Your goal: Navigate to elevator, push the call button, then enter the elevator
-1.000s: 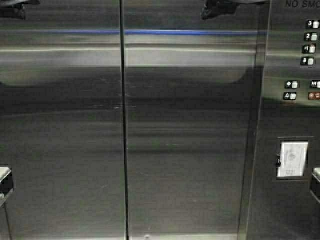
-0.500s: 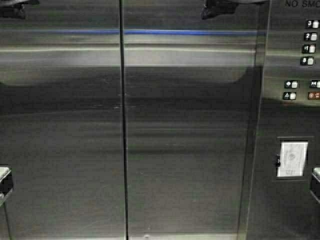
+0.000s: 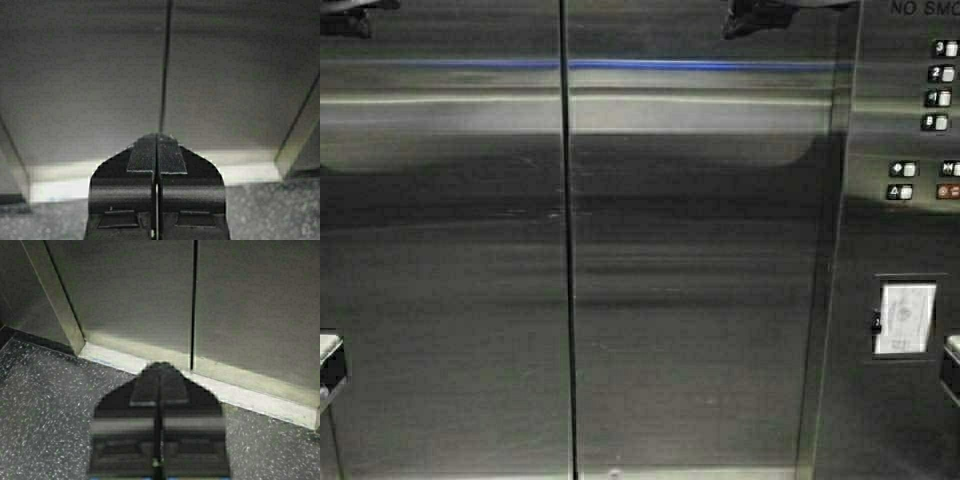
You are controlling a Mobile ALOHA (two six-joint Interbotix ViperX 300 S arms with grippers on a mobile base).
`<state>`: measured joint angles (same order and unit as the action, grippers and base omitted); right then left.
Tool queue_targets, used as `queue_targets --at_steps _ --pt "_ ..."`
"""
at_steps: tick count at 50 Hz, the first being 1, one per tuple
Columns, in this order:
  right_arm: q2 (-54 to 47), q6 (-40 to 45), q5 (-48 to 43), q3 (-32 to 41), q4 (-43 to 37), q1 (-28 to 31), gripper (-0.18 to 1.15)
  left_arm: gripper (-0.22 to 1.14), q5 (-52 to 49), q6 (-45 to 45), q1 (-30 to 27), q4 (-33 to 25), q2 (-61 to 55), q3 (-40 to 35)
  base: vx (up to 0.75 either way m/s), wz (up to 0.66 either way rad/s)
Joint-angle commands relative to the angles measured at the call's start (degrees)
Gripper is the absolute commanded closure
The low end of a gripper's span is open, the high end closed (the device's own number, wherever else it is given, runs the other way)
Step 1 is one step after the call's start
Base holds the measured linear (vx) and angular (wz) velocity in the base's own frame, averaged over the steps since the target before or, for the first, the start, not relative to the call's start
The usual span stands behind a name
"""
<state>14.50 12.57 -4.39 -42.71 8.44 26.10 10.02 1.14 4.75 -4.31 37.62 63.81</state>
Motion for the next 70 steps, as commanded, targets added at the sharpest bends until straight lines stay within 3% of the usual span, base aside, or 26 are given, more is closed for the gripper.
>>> queue_targets --at_steps 1,70 --pt "0.6 0.1 -0.5 1.0 -0.1 0.1 0.91 0.90 0.4 0.1 0.0 -0.1 0.2 -1.5 0.00 0.00" --pt "0.6 0.1 -0.5 1.0 -0.1 0.1 0.91 0.90 0.4 0.2 0.0 -0.1 0.2 -1.6 0.00 0.00"
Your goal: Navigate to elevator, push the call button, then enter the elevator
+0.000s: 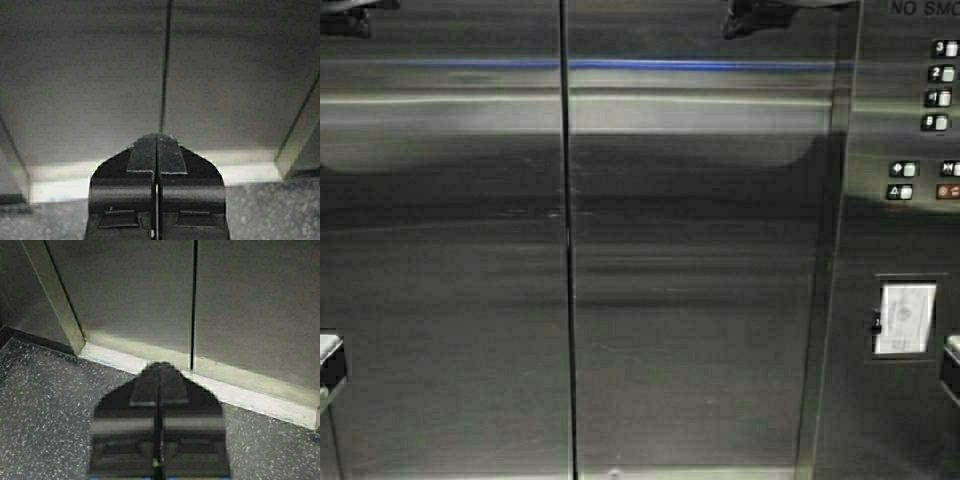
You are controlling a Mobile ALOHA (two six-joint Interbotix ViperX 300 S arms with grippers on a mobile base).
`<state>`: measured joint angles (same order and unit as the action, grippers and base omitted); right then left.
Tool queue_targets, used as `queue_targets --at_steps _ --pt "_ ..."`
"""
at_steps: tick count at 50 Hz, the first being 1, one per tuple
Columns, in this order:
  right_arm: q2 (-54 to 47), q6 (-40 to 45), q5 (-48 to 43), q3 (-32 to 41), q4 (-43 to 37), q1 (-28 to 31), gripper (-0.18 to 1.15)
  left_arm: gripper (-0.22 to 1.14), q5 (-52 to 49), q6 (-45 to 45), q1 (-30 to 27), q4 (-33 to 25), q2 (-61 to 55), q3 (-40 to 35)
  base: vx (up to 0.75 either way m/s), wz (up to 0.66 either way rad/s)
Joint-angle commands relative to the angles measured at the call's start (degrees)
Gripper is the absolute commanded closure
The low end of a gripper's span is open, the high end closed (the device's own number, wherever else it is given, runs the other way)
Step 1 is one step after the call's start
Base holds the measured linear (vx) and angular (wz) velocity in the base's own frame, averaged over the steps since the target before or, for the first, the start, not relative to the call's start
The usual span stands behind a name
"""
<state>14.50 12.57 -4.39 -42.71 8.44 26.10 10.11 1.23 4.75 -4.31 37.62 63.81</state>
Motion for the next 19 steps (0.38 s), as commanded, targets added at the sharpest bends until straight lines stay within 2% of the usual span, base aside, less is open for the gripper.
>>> queue_targets --at_steps 1,19 --pt "0.6 0.1 -0.5 1.0 -0.1 0.1 0.91 0.90 0.4 0.1 -0.1 -0.1 0.1 -1.6 0.00 0.00" --pt "0.6 0.1 -0.5 1.0 -0.1 0.1 0.91 0.90 0.4 0.1 0.0 -0.1 0.2 -1.7 0.00 0.00"
